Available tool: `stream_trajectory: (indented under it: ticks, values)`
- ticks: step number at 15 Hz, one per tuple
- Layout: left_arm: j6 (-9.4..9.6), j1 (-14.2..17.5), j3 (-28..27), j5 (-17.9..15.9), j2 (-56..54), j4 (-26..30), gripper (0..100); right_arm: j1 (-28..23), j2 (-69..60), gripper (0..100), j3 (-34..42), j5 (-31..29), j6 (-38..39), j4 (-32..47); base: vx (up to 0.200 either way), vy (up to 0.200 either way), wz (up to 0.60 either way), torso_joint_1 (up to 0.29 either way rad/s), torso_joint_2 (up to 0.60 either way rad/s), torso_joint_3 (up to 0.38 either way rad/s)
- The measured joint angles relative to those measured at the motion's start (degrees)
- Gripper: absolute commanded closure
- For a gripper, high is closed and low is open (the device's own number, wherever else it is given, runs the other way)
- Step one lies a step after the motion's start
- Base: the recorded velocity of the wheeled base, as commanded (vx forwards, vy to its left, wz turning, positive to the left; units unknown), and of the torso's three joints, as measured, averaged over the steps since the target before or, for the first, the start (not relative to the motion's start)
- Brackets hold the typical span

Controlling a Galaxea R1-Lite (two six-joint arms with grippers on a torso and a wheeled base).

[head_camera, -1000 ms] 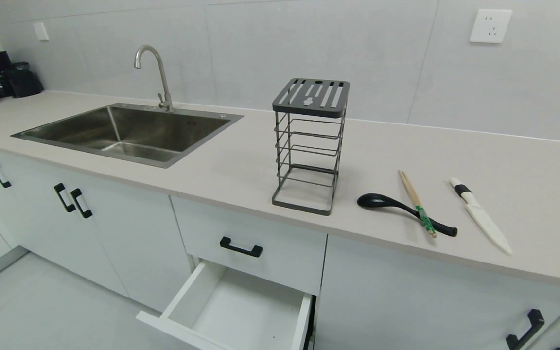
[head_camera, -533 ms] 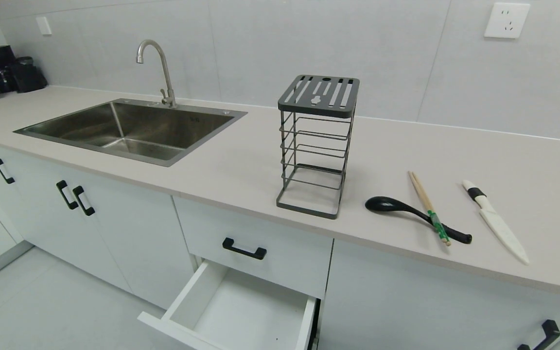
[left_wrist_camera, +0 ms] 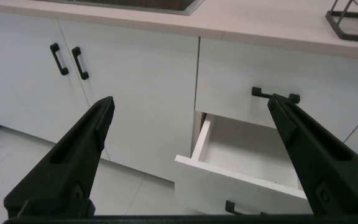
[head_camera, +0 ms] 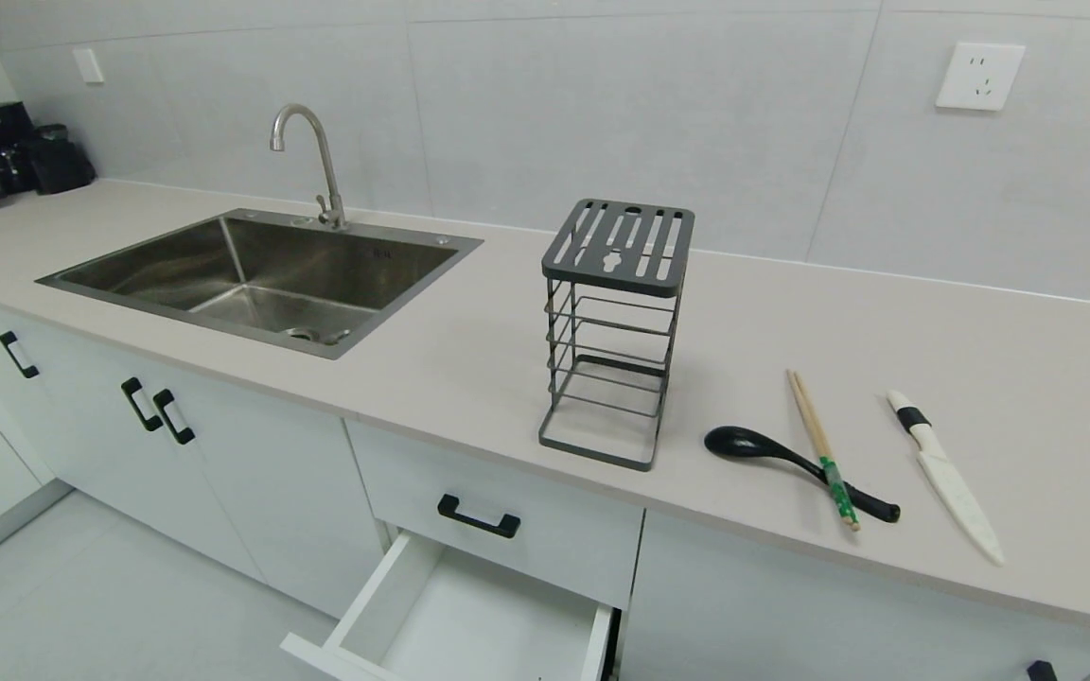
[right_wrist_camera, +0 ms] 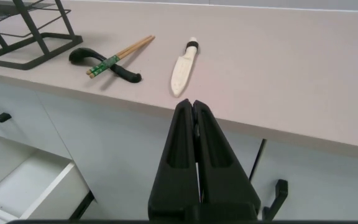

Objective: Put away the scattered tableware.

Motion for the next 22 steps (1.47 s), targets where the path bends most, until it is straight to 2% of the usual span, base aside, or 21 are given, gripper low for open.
stream_trajectory:
  ticks: [6, 7, 17, 19, 22]
  values:
    - [0.00, 0.0, 0.0, 0.0, 0.0, 0.0, 0, 0.0, 0.0, 100, 0.0, -0.2, -0.5, 0.0, 0.000, 0.000, 0.00, 0.045, -0.09, -0.043]
    - [0.00, 0.0, 0.0, 0.0, 0.0, 0.0, 0, 0.0, 0.0, 0, 0.0, -0.3, -0.5, -0.1, 0.000, 0.000, 0.00, 0.000, 0.00, 0.000]
    - [0.00, 0.0, 0.0, 0.0, 0.0, 0.0, 0, 0.0, 0.0, 0, 0.0, 0.6, -1.0, -0.2, 0.000, 0.000, 0.00, 0.000, 0.00, 0.000]
    - [0.00, 0.0, 0.0, 0.0, 0.0, 0.0, 0, 0.0, 0.0, 0, -0.3, 1.6, -3.7, -6.4, 0.000, 0.000, 0.00, 0.000, 0.00, 0.000]
    - [0.02, 0.0, 0.0, 0.0, 0.0, 0.0, 0, -1.1, 4.4, 0, -4.2, 7.3, -6.0, -9.0, 0.000, 0.000, 0.00, 0.000, 0.00, 0.000]
